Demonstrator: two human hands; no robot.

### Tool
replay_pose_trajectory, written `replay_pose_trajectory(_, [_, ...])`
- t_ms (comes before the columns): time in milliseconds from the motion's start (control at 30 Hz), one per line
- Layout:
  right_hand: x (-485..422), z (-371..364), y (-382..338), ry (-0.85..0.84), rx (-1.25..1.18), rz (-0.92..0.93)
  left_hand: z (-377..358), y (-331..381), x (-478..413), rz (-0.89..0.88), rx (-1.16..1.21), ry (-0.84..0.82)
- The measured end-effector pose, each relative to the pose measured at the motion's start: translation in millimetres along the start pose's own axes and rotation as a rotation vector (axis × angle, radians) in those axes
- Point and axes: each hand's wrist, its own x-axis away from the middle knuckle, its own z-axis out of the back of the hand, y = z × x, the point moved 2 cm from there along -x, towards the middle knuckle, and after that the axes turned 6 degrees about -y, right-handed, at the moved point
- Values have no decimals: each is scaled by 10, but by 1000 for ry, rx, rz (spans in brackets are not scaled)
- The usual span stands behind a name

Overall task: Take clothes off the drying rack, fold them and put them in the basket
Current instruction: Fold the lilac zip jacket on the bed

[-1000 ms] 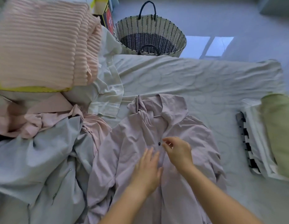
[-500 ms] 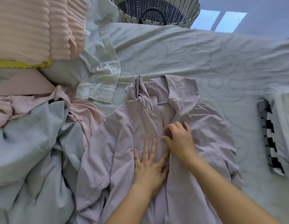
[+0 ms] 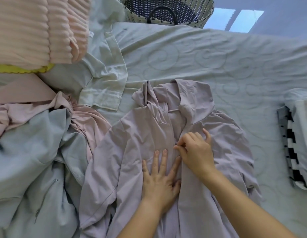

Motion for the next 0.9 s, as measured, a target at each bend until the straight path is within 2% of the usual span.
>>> replay_pose_trajectory(167, [-521,307,-35,72,-22,-126,-13,0,-4,3,-7,1])
replay_pose_trajectory(300, [-1139,588,-34,45,-28,-175,-26,2,-5,-6,-8,-3])
replay_pose_trajectory(400, [-1347,582,-22,-35,75,-159,-37,8,-9,-7,-4,-6])
replay_pose_trajectory(533, [-1294,497,-5,-64,-116,-333,-13,1,-27,0,-15,0])
replay_pose_trajectory(667, [-722,473,-35,-95,-201,-295,14,-17,-25,-9,-29,11])
replay_pose_trajectory(767, [182,444,8,-136,-85,-201,94,-84,27,-28,-18,3])
replay_pose_trajectory(900, [1540,507,184,-262,-39,-257,20,-322,618,-134,-84,-56])
